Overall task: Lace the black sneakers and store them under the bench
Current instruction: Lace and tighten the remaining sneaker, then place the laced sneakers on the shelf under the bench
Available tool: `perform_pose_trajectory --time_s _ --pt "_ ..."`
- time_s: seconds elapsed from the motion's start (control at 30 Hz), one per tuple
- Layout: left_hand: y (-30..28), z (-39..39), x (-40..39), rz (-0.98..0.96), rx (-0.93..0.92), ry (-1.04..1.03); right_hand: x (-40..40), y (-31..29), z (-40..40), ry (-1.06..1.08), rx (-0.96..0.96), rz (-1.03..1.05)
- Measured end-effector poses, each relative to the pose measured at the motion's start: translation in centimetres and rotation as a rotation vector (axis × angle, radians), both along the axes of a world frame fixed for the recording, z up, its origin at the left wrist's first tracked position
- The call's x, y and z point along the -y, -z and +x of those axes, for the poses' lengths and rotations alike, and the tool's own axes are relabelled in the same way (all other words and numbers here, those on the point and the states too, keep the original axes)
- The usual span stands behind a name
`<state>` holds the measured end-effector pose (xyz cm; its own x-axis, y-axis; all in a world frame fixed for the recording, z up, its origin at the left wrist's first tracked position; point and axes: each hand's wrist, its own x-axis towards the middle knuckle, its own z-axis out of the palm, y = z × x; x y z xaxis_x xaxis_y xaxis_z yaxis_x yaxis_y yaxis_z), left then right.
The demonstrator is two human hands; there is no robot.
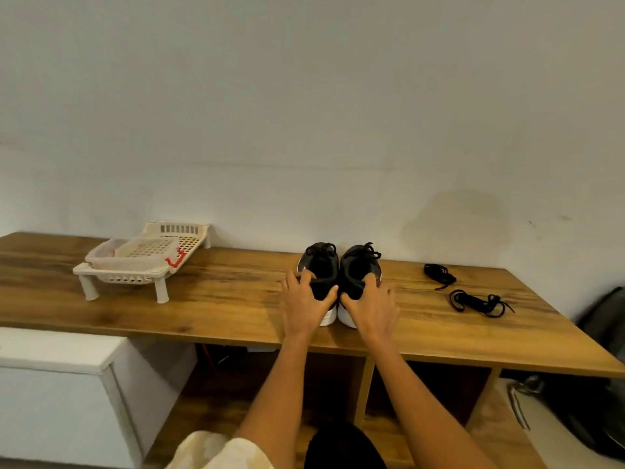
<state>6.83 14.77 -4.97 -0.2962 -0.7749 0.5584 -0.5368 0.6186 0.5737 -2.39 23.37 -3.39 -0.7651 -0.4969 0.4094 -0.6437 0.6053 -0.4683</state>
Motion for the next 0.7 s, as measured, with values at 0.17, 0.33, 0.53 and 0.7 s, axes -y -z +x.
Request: perform_pose_trajectory --time_s 0.17,0.33,0.53,0.7 --pt "0.2 -0.1 1.2 -0.051 0.009 0.025 0.2 0.2 0.0 0.013 0.011 -0.049" --pt "-0.5 -0.1 0.4 0.29 -0.073 0.187 0.1 -0.2 -0.1 -0.049 0.098 -0.042" --pt "-3.6 1.7 -1.9 0.425 0.088 0.119 -1.8 -2.5 1.5 -0.078 0.26 0.011" --pt "-2.4 6.0 -7.5 0.341 -0.073 -0.014 -5.4 -1.7 6.6 -0.044 0.284 -0.08"
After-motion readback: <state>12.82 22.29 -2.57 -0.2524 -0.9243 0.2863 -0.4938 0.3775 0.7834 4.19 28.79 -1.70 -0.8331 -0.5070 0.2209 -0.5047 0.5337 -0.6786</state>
